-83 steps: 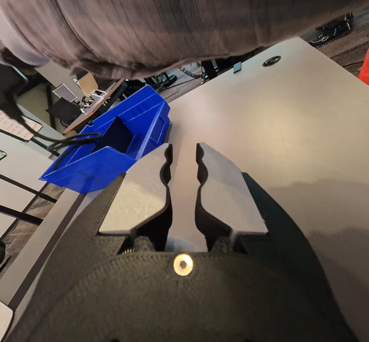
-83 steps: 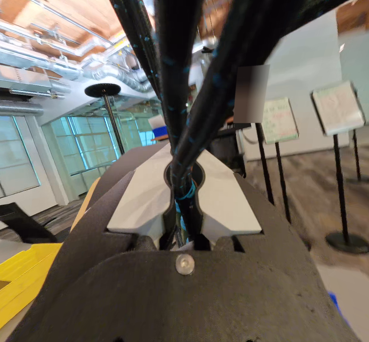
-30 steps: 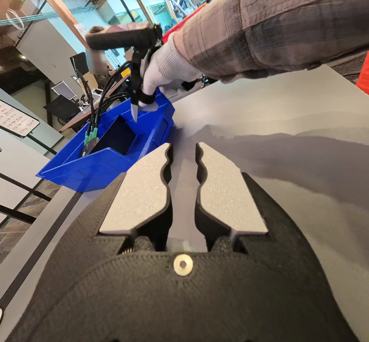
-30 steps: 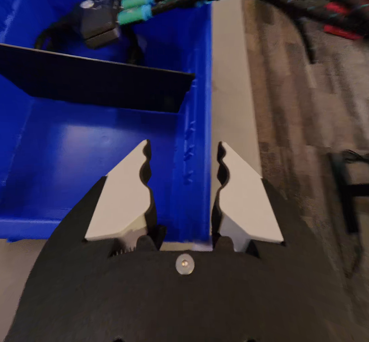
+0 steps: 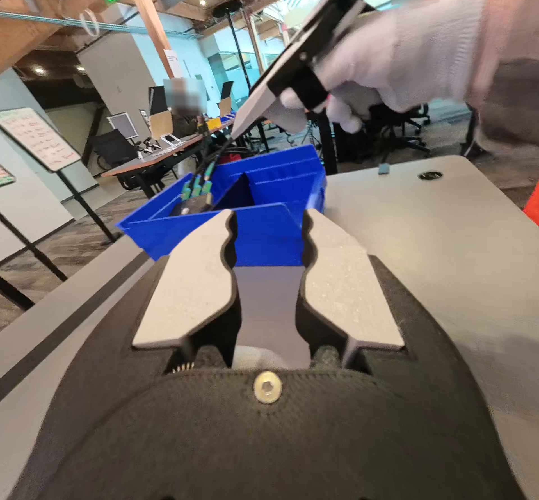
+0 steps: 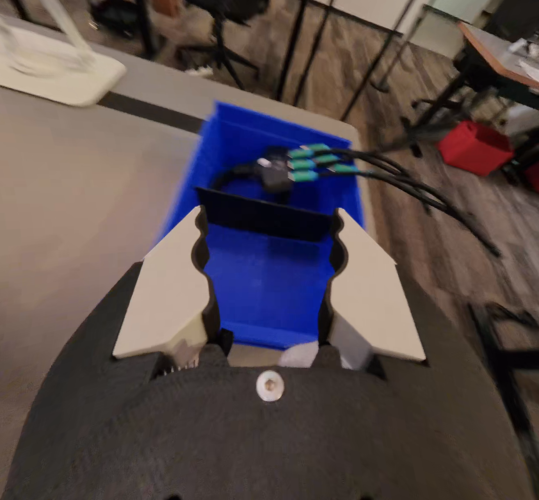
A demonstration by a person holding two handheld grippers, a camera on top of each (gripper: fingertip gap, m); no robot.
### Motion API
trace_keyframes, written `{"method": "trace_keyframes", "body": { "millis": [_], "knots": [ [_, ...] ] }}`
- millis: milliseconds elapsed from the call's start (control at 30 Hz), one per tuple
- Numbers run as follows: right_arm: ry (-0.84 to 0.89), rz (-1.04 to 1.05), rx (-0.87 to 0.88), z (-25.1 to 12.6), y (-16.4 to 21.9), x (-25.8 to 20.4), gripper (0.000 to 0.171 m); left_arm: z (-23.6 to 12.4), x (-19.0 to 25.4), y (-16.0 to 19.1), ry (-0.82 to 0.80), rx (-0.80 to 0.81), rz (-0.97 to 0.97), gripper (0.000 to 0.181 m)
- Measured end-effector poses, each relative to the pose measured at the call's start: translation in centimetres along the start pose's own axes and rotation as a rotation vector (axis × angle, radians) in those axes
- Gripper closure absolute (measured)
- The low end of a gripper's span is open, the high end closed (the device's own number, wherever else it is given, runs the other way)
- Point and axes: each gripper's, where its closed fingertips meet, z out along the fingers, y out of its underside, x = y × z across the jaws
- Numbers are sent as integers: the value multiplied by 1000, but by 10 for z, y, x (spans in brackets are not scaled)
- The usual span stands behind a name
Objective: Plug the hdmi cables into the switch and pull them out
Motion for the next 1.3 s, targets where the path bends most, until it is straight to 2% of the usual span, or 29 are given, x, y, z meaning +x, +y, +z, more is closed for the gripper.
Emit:
{"method": "trace_keyframes", "body": {
  "millis": [33, 100, 200, 267, 367, 500, 567, 700, 800, 933, 967, 1000, 1133, 1300],
  "knots": [
    [-53, 7, 31, -1, -13, -25, 85, -2, -12, -5, -15, -1, -15, 131],
    [-158, 5, 68, 3, -33, -76, 67, -7, -37, -17, -29, -3, -66, 113],
    [-289, -21, 85, 17, -52, -147, 43, -20, -79, -33, -46, 42, -171, 102],
    [-309, 11, 98, 31, -60, -170, 48, -28, -96, -30, -13, 25, -138, 103],
    [-343, 62, 89, 53, -60, -188, 40, -40, -111, -17, 52, -33, -33, 96],
    [-419, 42, 14, 79, -40, -226, 24, -54, -101, 1, 211, -119, 95, 94],
    [-458, 28, -23, 89, -29, -244, 27, -56, -91, 19, 271, -184, 160, 104],
    [-554, 35, -62, 94, -13, -267, 23, -64, -77, 34, 398, -211, 115, 115],
    [-576, 69, -47, 95, -17, -271, 25, -69, -61, 58, 480, -323, 167, 99],
    [-591, 44, -76, 97, -10, -277, 32, -63, -64, 66, 440, -344, 201, 109],
    [-599, 44, -81, 97, -9, -279, 35, -62, -65, 68, 433, -345, 203, 115],
    [-603, 35, -82, 96, -7, -281, 35, -62, -68, 69, 413, -345, 221, 128],
    [-578, 31, -80, 96, -5, -279, 37, -67, -75, 71, 410, -387, 234, 127],
    [-486, 44, -54, 104, -17, -264, 33, -88, -120, 64, 303, -453, 206, 110]
  ]
}}
